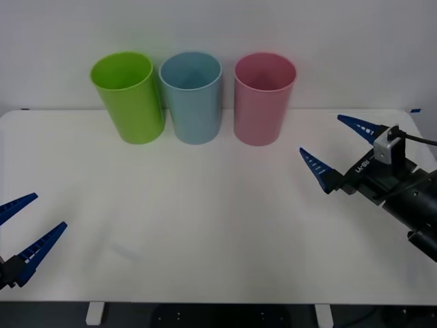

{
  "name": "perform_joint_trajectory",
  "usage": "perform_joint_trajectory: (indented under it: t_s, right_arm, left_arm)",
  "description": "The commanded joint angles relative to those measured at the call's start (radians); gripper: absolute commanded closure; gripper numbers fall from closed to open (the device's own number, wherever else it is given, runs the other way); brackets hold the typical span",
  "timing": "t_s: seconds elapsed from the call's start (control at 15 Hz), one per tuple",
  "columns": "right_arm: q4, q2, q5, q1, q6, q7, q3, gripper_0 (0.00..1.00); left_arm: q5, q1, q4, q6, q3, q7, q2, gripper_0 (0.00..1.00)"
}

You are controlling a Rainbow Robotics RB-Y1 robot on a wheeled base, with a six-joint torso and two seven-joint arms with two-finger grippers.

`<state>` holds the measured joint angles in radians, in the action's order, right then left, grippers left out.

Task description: Grasp the object on the table and drop it into the matching bin: aluminum can to the light blue bin, PET bottle to the pink bin.

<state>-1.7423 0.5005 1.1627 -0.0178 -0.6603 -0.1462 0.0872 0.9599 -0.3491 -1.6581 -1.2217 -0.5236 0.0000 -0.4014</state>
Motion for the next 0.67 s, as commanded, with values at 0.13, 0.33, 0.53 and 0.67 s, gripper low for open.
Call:
perform_joint_trajectory:
  t_s: [0.13,0.33,0.53,0.67]
  right_arm:
    - [0.0,-0.017,0.0,-0.064,-0.14,0.0,0.085,0.0]
    - [0.0,-0.023,0.0,-0.103,-0.223,0.054,0.135,0.0]
    - [0.0,-0.031,0.0,-0.122,-0.286,0.14,0.174,0.0]
    - [-0.002,-0.031,0.0,-0.139,-0.297,0.148,0.187,0.0]
  left_arm:
    - [0.0,0.0,0.0,0.0,0.0,0.0,0.0,0.0]
    - [0.0,0.0,0.0,0.0,0.0,0.0,0.0,0.0]
    - [0.0,0.0,0.0,0.0,0.0,0.0,0.0,0.0]
    - [0.0,0.0,0.0,0.0,0.0,0.0,0.0,0.0]
